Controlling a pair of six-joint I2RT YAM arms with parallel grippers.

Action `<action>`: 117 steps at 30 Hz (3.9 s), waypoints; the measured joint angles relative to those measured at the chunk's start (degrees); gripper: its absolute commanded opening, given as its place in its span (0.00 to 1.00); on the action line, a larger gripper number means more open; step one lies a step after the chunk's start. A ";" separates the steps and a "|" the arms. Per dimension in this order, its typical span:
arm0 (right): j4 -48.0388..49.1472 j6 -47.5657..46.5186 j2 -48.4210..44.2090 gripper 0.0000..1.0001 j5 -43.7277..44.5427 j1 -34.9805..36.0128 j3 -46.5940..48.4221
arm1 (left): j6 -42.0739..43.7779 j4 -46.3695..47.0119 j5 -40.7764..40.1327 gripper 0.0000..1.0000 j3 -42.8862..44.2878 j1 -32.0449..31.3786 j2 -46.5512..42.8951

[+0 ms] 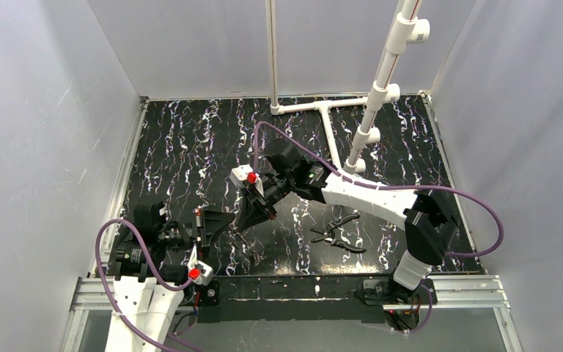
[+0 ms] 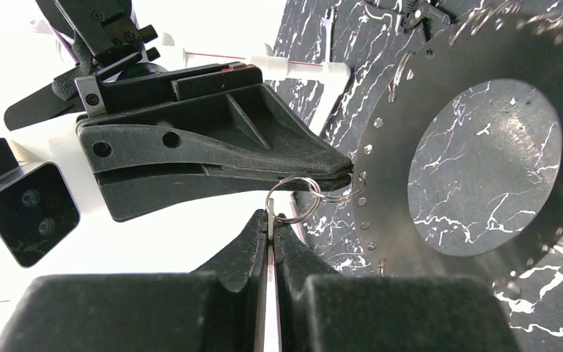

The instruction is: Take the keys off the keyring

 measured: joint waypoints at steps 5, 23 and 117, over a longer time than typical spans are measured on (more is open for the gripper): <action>0.57 0.13 -0.02 0.01 0.39 -0.57 0.00 | 0.00 1.14 -1.51 0.00 -0.02 0.00 -1.29; 18.99 23.06 -0.68 0.01 1.86 -5.11 -6.21 | 0.55 3.30 -4.35 0.27 -4.33 0.02 -4.66; -11.34 1.42 -1.92 0.44 10.51 -2.80 6.19 | -96.21 13.66 -4.85 0.00 4.28 2.82 13.14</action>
